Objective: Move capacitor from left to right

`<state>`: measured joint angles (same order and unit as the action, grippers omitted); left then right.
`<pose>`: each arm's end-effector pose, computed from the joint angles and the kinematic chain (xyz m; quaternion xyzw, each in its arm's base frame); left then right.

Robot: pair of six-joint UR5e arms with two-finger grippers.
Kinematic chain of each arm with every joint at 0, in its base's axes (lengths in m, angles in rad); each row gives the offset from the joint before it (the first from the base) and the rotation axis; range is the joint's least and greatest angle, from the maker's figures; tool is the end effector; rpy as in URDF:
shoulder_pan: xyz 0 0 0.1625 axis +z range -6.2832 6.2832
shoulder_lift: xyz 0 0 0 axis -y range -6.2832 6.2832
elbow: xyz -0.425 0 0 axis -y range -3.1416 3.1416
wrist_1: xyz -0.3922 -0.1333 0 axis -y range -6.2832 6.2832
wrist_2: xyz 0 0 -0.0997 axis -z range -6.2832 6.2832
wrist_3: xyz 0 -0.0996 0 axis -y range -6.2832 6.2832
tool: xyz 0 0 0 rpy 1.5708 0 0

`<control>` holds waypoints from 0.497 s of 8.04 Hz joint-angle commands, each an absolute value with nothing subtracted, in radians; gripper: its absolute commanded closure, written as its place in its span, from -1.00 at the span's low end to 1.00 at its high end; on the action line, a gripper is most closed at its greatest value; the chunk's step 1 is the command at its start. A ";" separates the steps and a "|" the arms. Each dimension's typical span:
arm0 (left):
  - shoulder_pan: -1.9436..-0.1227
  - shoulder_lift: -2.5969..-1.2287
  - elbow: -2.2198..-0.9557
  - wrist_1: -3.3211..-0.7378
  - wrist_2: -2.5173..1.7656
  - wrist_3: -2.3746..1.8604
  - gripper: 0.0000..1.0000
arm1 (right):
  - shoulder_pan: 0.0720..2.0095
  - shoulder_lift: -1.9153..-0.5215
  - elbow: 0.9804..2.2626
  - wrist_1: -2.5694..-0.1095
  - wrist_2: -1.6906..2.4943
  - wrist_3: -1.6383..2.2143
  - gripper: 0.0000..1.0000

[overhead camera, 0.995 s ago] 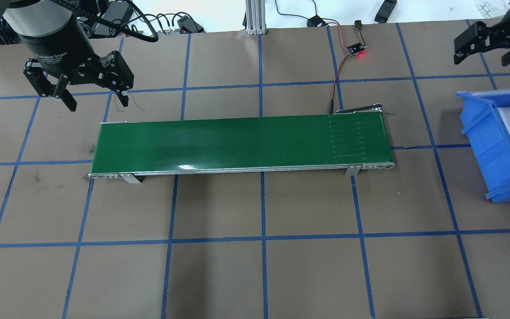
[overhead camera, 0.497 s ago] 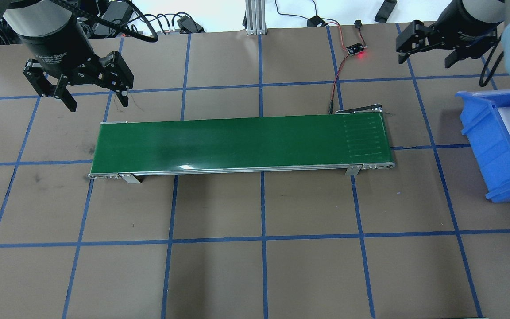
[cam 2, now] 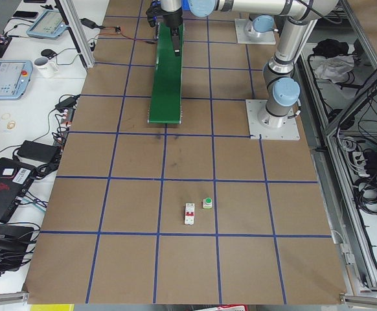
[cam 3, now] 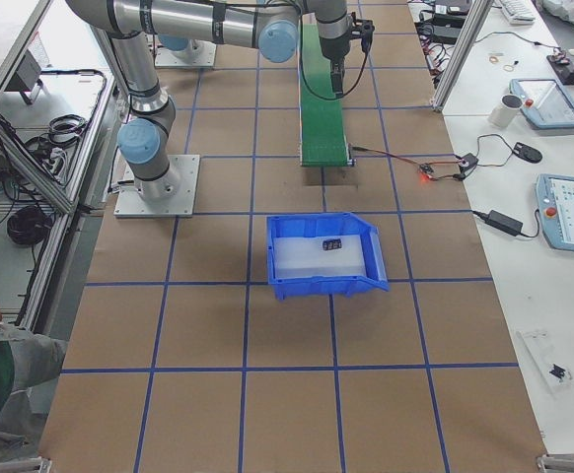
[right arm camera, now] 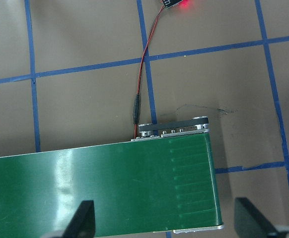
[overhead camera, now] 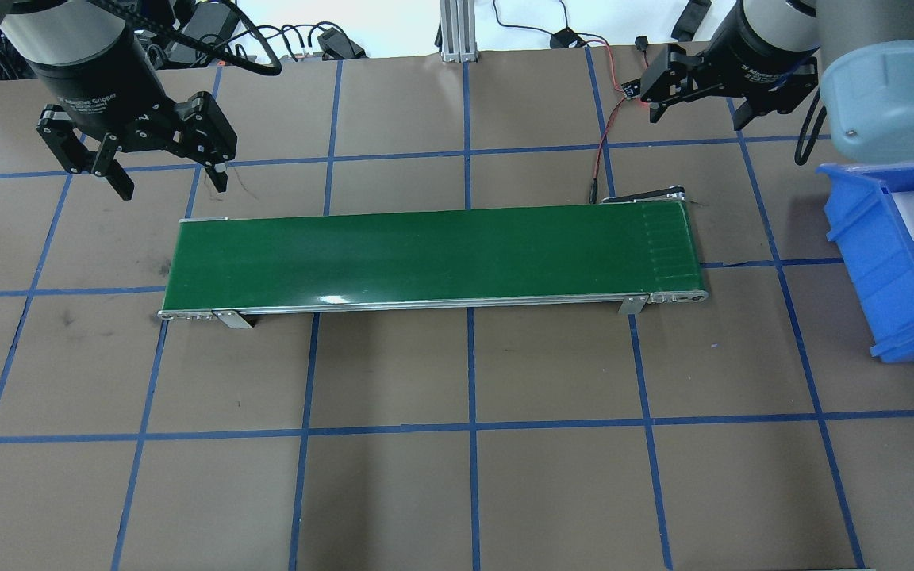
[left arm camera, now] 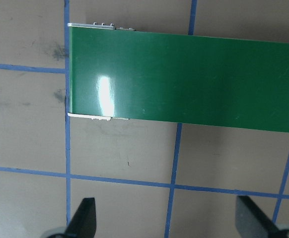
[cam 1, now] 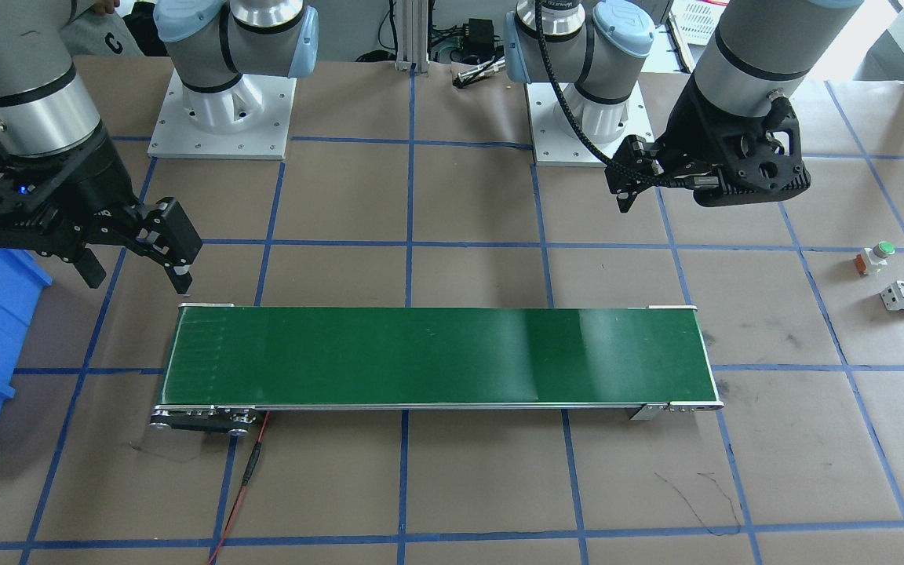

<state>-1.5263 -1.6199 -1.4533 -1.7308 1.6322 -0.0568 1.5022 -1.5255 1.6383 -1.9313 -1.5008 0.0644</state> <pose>-0.1047 -0.5075 0.5057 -0.0491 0.9973 0.0456 0.0309 0.1036 -0.5383 0.4710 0.0616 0.9898 -0.1235 0.0345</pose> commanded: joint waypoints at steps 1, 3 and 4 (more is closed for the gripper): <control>-1.526 -1.617 -1.451 -1.733 1.632 -0.051 -1.00 | 1.537 -1.554 1.638 -1.889 -1.514 0.084 -1.00; -1.526 -1.618 -1.453 -1.721 1.626 -0.046 -1.00 | 1.549 -1.565 1.638 -1.858 -1.529 0.123 -1.00; -1.526 -1.617 -1.454 -1.720 1.625 -0.041 -1.00 | 1.552 -1.572 1.638 -1.830 -1.573 0.123 -1.00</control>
